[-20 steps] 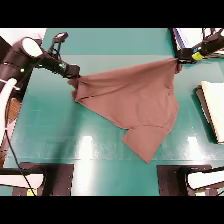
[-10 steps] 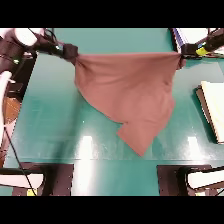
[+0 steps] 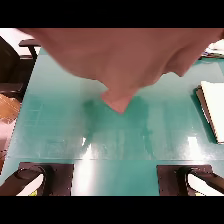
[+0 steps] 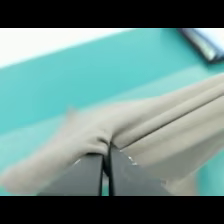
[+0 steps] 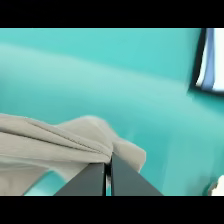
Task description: Fold the shirts.
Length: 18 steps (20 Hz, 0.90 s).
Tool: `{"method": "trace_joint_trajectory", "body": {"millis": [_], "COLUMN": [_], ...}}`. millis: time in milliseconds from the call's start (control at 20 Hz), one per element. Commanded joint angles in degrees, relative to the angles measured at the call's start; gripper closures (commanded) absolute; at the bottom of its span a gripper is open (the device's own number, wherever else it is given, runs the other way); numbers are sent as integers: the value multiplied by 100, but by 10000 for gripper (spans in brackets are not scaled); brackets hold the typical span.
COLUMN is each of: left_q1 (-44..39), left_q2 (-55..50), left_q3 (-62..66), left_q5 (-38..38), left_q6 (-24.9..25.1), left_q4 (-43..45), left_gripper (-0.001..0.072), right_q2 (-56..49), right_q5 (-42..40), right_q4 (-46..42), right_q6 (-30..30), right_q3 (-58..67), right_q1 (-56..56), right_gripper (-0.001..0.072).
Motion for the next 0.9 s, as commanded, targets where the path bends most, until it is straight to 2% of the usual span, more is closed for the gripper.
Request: {"method": "trace_joint_trajectory", "body": {"millis": [0,200,300,450,550,700,850], "left_q1": [7,7,7,7,7,-17,-131], "left_q2": [1040,1145,813,-83,-883,-2006,-3222], "left_q3": [13,-9,-17,-20,-57,-514,-881], "left_q5": [-98,-184,-535,-1384,-1683,-1635,-1215], "left_q6": [-221,-323,-317,-317,-295,-295,37], "left_q4": [72,-249,-319,-374,-374,-525,-723], "left_gripper": [684,684,684,684,684,684,683], "right_q2": [846,1034,678,-343,-898,-1668,-2420], "right_q5": [-186,-619,-442,313,573,636,203], "right_q4": [-94,-107,-94,-44,-35,107,109], "right_q6": [87,310,365,435,476,411,358], "right_q3": [2,11,267,737,256,-815,-1143], "right_q1": [0,-2,0,0,0,2,-31], "right_gripper": [701,702,702,702,702,702,700]}}
